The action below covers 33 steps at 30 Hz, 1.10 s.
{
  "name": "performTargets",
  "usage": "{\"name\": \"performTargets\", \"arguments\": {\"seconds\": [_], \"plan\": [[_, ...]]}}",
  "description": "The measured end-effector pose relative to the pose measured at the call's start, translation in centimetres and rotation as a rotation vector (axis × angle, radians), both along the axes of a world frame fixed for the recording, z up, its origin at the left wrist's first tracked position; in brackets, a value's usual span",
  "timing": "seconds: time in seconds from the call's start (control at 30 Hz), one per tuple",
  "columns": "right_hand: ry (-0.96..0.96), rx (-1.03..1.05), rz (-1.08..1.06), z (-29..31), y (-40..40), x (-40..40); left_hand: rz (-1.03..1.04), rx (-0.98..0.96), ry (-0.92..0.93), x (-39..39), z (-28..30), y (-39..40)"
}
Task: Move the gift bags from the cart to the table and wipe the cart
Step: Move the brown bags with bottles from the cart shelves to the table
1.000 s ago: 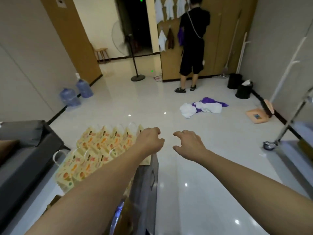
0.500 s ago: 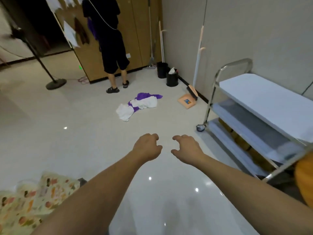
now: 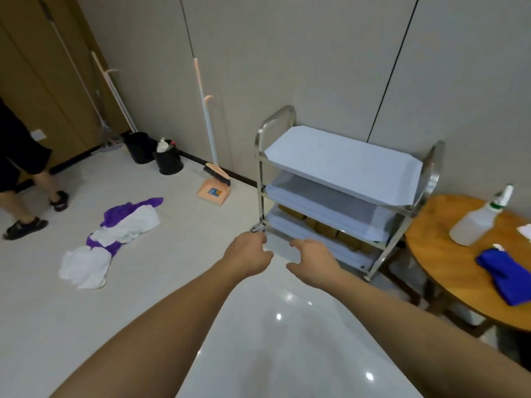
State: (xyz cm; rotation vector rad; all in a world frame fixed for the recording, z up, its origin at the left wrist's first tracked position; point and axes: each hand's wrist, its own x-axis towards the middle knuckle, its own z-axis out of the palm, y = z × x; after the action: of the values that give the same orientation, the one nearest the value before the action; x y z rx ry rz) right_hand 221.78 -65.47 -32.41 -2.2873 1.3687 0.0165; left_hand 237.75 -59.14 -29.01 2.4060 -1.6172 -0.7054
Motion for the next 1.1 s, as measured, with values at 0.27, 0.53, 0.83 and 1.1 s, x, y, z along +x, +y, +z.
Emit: {"name": "performTargets", "arguments": {"seconds": [0.27,0.53,0.83,1.1], "plan": [[0.008,0.062,-0.186,-1.4,-3.1,3.5,-0.129,0.025,0.059,5.2,-1.6,-6.9],[-0.034,0.121,-0.247,-5.5,-14.4,8.6,-0.169,0.094,0.033,9.9,-4.5,-18.2],[-0.017,0.257,-0.228,-8.7,-25.5,13.6,-0.116,0.167,0.059,15.4,-6.2,-29.4],[0.045,0.331,-0.286,-13.6,-31.3,18.2,-0.173,0.203,0.125,19.0,-13.6,-36.6]]}}
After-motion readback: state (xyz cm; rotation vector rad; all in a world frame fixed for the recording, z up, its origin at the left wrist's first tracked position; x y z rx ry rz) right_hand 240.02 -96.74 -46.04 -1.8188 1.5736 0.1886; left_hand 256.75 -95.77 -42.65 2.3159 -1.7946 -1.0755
